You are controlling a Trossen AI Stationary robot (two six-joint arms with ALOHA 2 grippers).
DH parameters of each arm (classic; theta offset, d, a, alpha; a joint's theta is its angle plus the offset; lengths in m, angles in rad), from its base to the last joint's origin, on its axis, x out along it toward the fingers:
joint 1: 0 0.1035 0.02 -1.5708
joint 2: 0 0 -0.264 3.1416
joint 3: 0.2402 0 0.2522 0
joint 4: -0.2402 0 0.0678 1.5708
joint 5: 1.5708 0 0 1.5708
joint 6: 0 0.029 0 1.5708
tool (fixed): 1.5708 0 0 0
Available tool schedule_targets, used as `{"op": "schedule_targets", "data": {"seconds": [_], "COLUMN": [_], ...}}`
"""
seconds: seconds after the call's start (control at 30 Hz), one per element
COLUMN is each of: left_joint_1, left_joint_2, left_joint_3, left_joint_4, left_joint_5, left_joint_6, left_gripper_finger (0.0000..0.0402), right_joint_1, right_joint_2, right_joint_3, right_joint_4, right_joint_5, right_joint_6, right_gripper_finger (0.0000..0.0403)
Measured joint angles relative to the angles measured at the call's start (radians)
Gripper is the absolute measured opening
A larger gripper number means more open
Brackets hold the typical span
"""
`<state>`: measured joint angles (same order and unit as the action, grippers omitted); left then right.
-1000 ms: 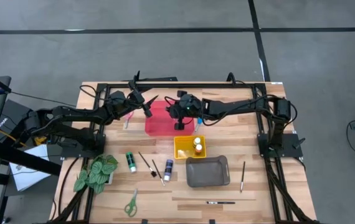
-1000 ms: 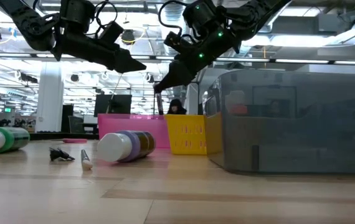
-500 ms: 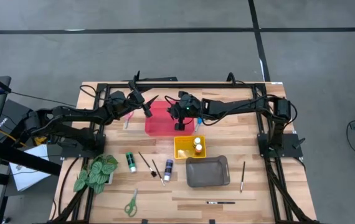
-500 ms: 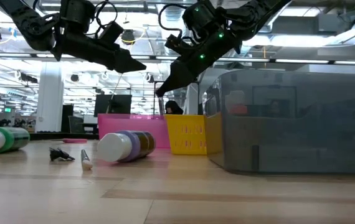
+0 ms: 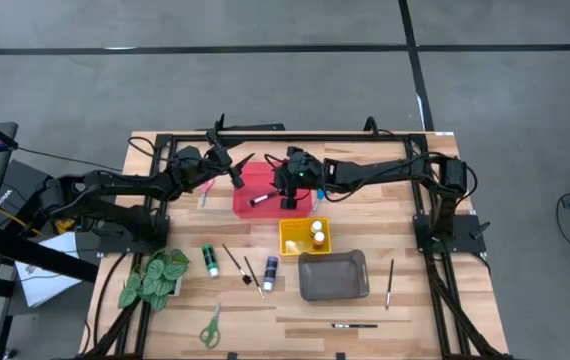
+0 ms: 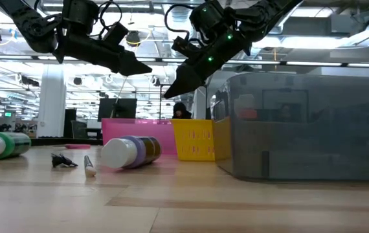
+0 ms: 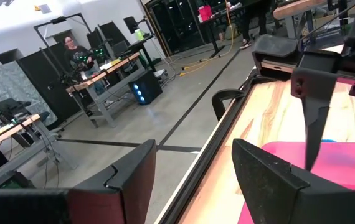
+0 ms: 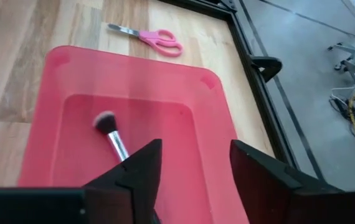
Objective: Pick & Place Paint Supplies
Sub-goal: Put the top right eyeshadow brush into the red bin
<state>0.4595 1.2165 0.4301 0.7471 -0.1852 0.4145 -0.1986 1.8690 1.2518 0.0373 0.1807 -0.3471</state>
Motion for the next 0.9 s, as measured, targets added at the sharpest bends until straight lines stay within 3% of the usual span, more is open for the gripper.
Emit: {"op": "schedule_targets", "data": {"seconds": [0.3, 0.67, 0.9], "left_joint_1": [0.0, -0.005, -0.015], "left_joint_2": [0.0, 0.0, 0.0], "left_joint_3": [0.0, 0.0, 0.0], "left_joint_4": [-0.01, -0.019, -0.018], "left_joint_5": [0.0, 0.029, 0.032], "left_joint_6": [0.0, 0.0, -0.003], "left_gripper_finger": [0.0204, 0.0204, 0.0204], "right_joint_1": [0.008, 0.037, 0.12], "right_joint_2": [-0.063, -0.248, -0.321], "right_joint_3": [0.001, 0.0, -0.014], "right_joint_4": [-0.073, -0.523, -0.677], "right_joint_5": [0.011, -0.108, -0.085], "right_joint_6": [0.0, 0.213, 0.347], "right_gripper_finger": [0.0187, 0.0161, 0.015]}}
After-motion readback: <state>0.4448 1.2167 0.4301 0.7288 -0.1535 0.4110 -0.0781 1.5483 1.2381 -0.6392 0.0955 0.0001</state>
